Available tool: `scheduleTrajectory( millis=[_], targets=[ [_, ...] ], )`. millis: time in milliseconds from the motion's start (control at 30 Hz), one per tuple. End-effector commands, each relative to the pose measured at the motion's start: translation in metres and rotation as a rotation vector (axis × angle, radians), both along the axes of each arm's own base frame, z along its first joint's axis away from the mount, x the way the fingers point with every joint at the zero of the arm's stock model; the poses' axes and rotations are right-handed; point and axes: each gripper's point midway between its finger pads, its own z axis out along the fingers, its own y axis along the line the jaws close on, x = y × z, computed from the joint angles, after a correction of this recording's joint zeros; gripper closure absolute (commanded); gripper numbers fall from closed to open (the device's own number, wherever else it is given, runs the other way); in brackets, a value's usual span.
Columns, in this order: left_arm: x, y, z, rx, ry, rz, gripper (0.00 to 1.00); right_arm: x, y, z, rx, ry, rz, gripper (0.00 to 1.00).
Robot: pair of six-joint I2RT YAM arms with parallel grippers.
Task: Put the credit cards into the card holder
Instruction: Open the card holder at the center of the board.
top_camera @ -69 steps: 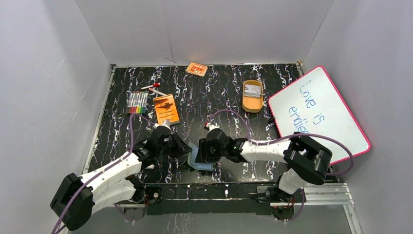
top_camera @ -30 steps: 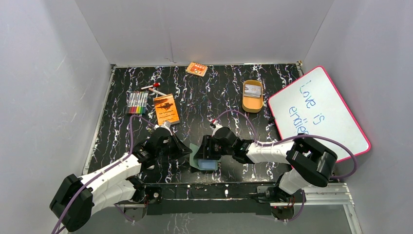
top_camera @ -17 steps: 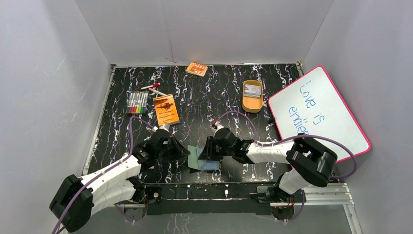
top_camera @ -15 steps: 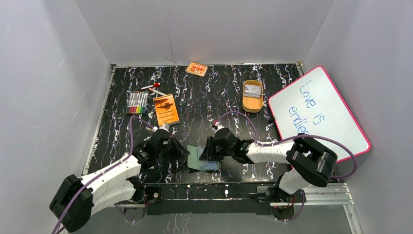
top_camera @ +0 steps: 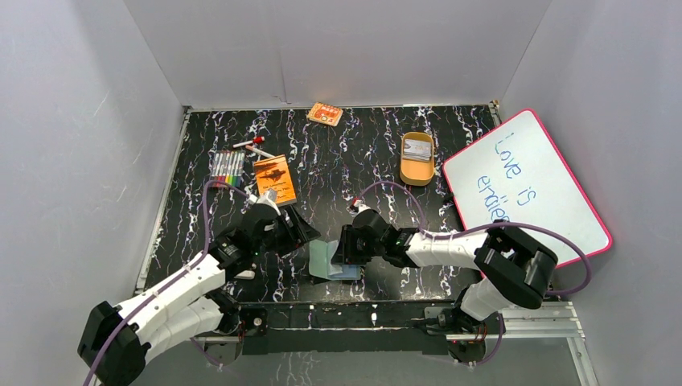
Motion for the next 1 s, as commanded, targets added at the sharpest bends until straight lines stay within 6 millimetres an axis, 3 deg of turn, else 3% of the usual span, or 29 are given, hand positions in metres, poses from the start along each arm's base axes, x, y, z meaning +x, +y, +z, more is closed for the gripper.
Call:
scheduleTrajectory(
  millis=[0,200,967],
  targets=[
    [0.008,-0.008,0.024,-0.003,-0.049,-0.030,0.35,0.010,0.013,0.031,0.073,-0.066,0.010,0.59],
    [0.011,-0.012,0.019,0.003,-0.038,-0.037,0.35,0.009,0.013,0.044,0.122,-0.084,0.008,0.57],
    [0.011,-0.013,0.004,0.019,-0.007,-0.043,0.36,0.011,-0.003,0.056,0.142,-0.119,-0.055,0.59]
  ],
)
